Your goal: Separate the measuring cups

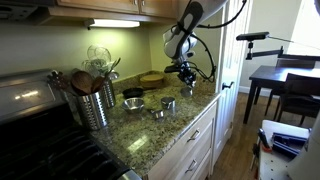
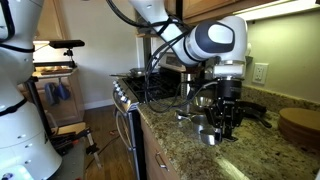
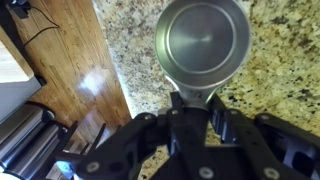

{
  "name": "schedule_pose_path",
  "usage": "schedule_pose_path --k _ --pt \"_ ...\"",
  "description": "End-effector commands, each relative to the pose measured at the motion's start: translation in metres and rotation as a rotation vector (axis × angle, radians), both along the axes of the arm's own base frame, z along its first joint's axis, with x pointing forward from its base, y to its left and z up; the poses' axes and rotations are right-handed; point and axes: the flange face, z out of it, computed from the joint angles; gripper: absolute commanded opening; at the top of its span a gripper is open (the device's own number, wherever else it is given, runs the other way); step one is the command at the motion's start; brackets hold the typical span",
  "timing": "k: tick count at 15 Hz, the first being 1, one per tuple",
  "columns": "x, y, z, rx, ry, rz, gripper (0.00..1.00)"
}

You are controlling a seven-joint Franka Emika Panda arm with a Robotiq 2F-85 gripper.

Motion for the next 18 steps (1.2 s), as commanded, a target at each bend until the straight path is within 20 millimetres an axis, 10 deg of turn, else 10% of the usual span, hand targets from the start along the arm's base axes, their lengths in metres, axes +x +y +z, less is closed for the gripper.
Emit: schedule_pose_path --k 1,10,13,18 --pt "0.002 0.001 -0.008 0.021 -0.017 -0.013 0.13" --pt "0.006 0.008 -0.034 0.05 -0.017 -0.014 0.14" --pt "0.006 0.012 -0.037 0.056 -0.014 -0.01 0.57" --pt "0.004 0.022 -0.034 0.059 -0.004 0.012 0.87"
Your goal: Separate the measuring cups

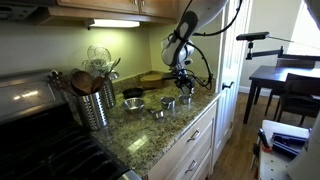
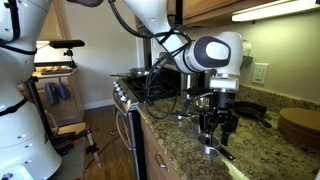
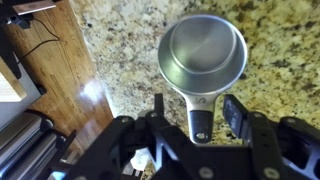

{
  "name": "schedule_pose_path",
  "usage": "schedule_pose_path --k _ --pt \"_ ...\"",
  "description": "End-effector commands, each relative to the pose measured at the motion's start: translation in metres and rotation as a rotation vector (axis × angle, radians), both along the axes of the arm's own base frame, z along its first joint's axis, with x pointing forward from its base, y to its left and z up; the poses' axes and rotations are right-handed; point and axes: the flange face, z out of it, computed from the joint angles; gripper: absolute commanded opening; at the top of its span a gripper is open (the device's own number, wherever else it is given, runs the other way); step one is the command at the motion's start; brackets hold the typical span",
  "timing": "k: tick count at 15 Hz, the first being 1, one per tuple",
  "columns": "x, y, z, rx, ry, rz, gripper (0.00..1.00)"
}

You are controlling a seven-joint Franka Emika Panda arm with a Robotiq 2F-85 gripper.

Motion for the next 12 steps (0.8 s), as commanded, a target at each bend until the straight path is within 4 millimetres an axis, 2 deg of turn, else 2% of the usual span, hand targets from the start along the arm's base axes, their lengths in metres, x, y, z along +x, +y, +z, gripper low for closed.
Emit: schedule_pose_path --k 1,3,10,11,12 --pt "-0.003 0.008 0.008 0.023 -0.015 0.022 0.94" --pt "-0.003 0.018 0.015 0.038 -0.02 0.072 1.0" --pt "-0.006 0.051 0.05 0.102 -0.003 0.385 1.0" --pt "0.012 0.041 0.034 0.087 0.001 0.307 1.0" --pt "0.012 0.043 0.038 0.089 -0.002 0.317 1.0"
